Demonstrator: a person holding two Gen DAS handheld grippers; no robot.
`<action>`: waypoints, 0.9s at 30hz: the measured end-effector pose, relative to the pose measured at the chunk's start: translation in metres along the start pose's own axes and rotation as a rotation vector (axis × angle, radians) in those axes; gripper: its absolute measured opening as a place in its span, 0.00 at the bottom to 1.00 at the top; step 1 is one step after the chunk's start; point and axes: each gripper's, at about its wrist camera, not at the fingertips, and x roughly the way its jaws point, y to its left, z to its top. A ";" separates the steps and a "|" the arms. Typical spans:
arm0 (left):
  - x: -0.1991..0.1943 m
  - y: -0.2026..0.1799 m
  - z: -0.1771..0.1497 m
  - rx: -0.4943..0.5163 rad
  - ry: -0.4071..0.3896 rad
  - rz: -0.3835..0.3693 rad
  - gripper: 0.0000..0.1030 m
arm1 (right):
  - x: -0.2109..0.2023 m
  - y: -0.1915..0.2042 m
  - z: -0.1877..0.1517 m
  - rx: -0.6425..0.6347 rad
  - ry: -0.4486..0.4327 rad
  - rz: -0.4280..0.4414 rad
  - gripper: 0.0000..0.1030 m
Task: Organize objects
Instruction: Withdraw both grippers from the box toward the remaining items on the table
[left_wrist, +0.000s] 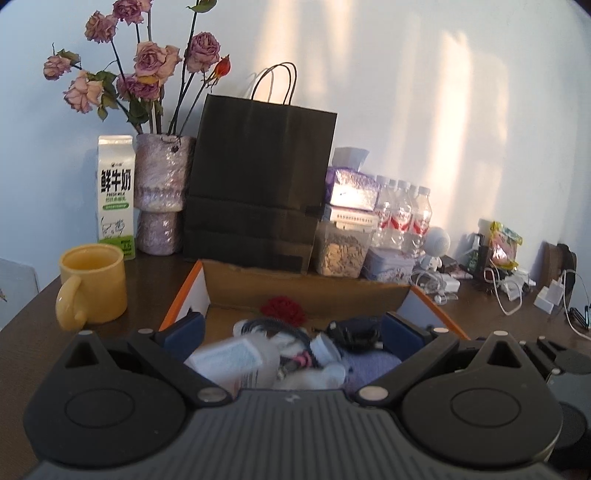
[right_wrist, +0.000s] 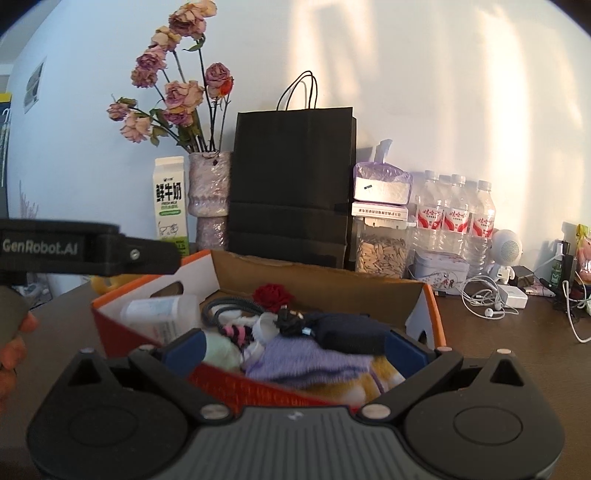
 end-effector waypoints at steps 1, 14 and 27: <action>-0.004 0.001 -0.003 0.000 0.005 0.000 1.00 | -0.004 -0.001 -0.003 -0.004 0.002 0.000 1.00; -0.041 0.001 -0.057 0.066 0.170 -0.007 1.00 | -0.046 -0.012 -0.051 -0.081 0.112 -0.016 1.00; -0.068 -0.007 -0.102 0.069 0.280 0.010 1.00 | -0.076 -0.026 -0.073 -0.030 0.139 -0.008 1.00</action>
